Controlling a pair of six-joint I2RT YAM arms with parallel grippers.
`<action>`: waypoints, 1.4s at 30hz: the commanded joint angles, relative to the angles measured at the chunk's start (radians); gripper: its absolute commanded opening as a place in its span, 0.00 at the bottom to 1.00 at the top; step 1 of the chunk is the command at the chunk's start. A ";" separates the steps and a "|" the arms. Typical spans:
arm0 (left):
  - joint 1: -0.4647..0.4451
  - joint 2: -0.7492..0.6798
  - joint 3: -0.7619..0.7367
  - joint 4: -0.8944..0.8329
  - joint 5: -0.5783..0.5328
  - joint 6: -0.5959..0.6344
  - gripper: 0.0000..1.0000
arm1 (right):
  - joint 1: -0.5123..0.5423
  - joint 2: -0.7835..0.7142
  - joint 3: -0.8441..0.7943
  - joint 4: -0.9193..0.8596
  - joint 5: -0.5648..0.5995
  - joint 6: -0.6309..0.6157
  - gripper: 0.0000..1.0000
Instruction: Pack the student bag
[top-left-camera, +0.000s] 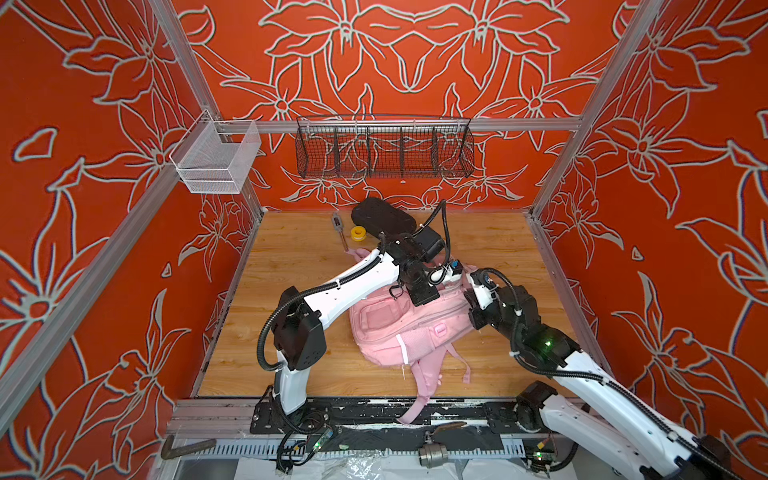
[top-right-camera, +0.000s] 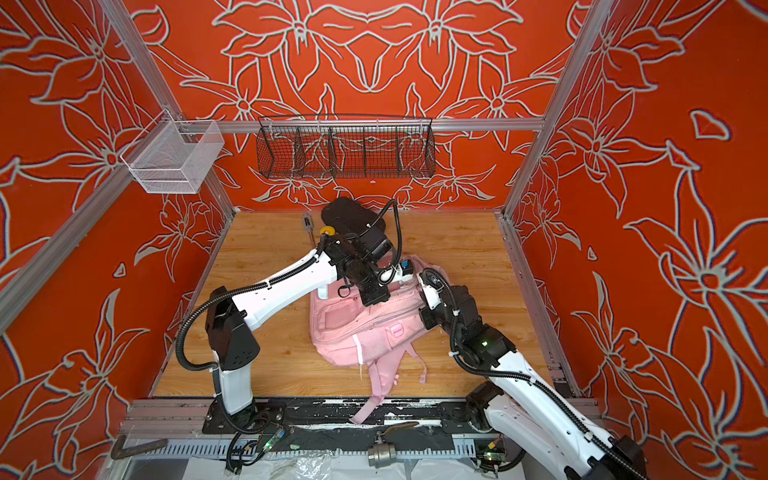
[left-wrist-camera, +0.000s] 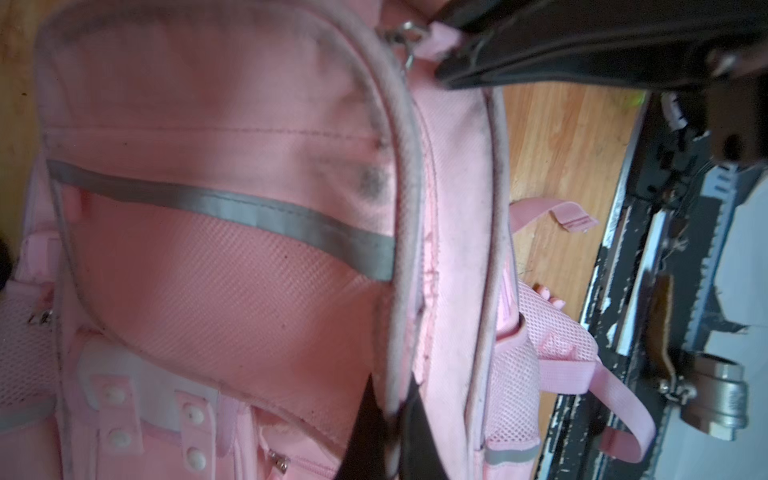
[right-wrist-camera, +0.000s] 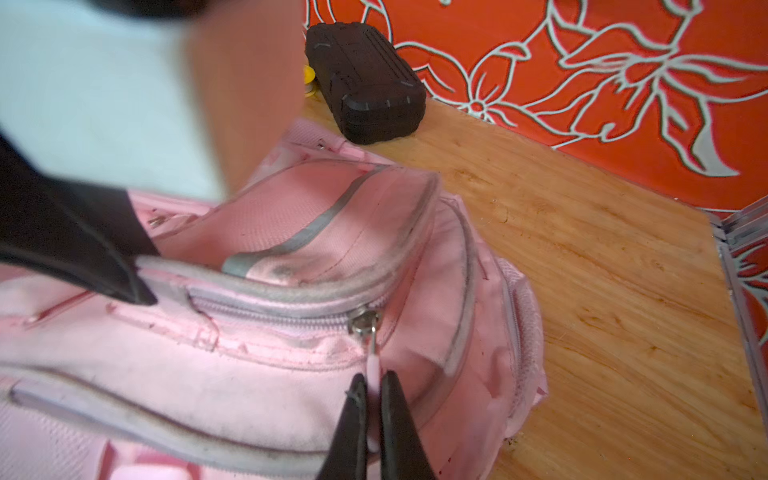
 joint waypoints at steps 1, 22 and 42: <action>0.058 -0.056 -0.047 0.003 -0.078 0.084 0.00 | 0.012 -0.013 -0.027 0.070 -0.028 0.047 0.00; 0.005 -0.430 -0.523 0.694 -0.090 -1.566 0.64 | 0.068 0.072 -0.040 0.133 -0.087 0.099 0.00; -0.139 -0.288 -0.659 0.940 -0.303 -2.365 0.60 | 0.069 0.068 -0.051 0.133 -0.149 0.097 0.00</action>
